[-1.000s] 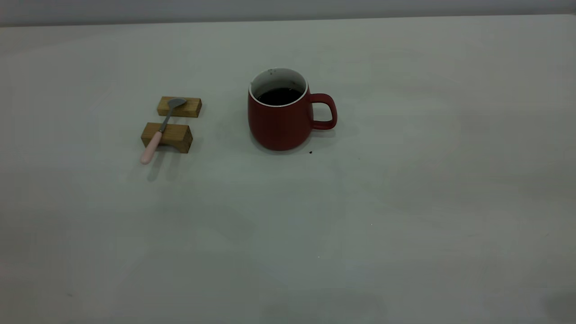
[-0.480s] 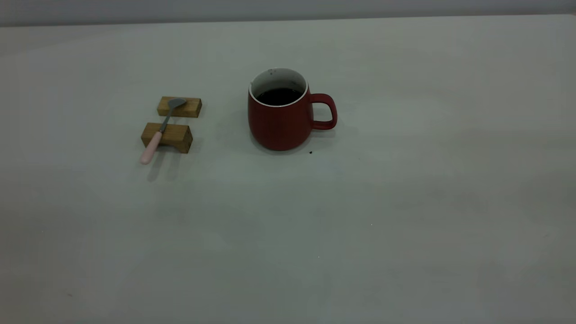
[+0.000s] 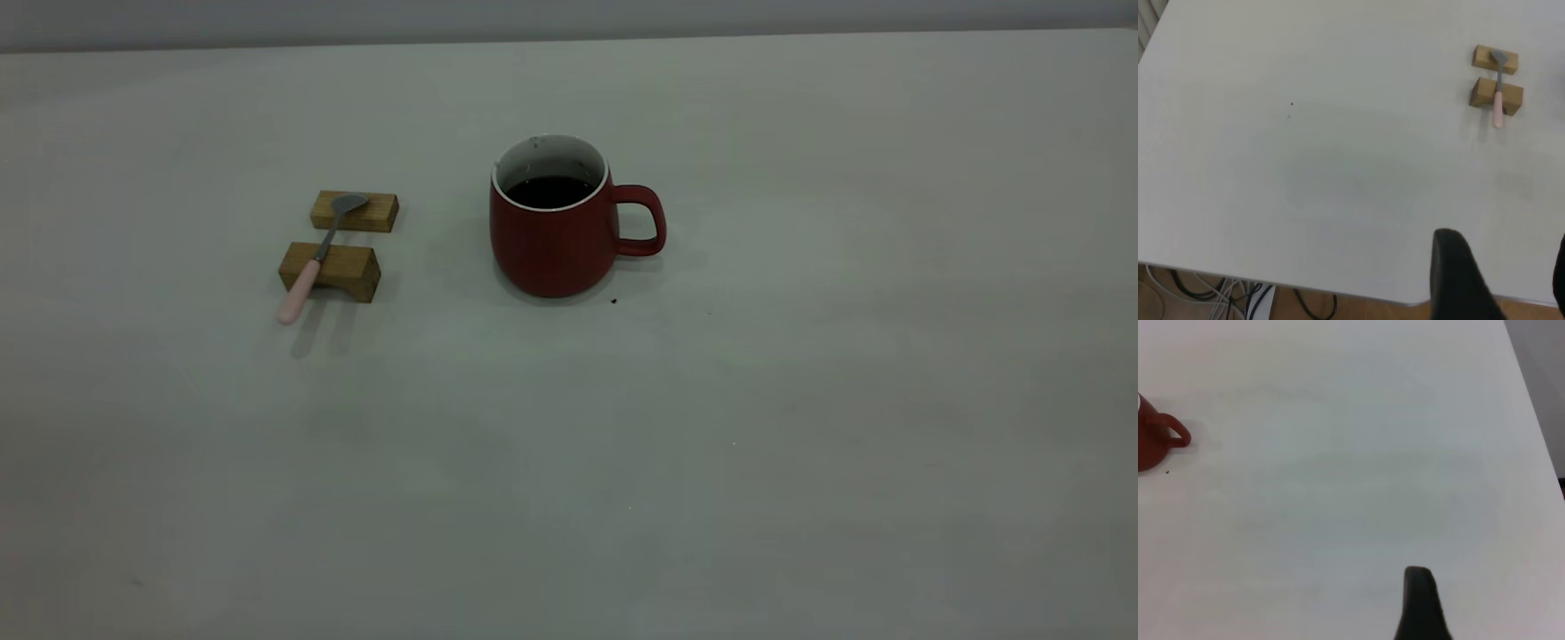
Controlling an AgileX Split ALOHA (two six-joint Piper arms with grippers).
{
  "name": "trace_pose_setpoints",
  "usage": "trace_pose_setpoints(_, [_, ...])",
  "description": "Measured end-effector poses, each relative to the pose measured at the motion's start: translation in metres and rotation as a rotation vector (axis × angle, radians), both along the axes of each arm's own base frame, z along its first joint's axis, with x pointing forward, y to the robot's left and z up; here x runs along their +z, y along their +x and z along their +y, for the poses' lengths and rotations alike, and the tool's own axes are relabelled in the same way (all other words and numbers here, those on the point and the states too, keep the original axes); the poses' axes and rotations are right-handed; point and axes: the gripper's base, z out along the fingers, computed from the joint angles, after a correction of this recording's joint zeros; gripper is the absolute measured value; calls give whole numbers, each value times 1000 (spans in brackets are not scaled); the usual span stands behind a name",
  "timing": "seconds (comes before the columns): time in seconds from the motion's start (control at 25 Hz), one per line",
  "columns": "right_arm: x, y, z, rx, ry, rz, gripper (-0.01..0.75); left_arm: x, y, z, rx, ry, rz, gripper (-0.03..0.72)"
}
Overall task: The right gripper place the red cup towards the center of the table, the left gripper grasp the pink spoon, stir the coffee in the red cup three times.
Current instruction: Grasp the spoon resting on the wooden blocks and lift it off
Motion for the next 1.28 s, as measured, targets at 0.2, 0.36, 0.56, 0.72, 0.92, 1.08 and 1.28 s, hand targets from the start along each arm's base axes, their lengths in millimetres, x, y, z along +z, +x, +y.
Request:
trace_pose_setpoints(0.2, [0, 0, 0, 0, 0, 1, 582, 0, 0, 0, 0, 0, 0, 425])
trace_pose_setpoints(0.36, [0, 0, 0, 0, 0, 1, 582, 0, 0, 0, 0, 0, 0, 425])
trace_pose_setpoints(0.56, [0, 0, 0, 0, 0, 1, 582, 0, 0, 0, -1, -1, 0, 425])
trace_pose_setpoints(0.72, [0, 0, 0, 0, 0, 1, 582, 0, 2, 0, 0, -1, 11, 425])
trace_pose_setpoints(0.92, [0, 0, 0, -1, -1, 1, 582, 2, 28, -1, -1, 6, 192, 455])
trace_pose_setpoints(1.08, [0, 0, 0, -1, -1, 1, 582, 9, 65, -4, -11, 5, 335, 516])
trace_pose_setpoints(1.28, [0, 0, 0, -1, -1, 1, 582, 14, 124, -12, -58, -29, 453, 548])
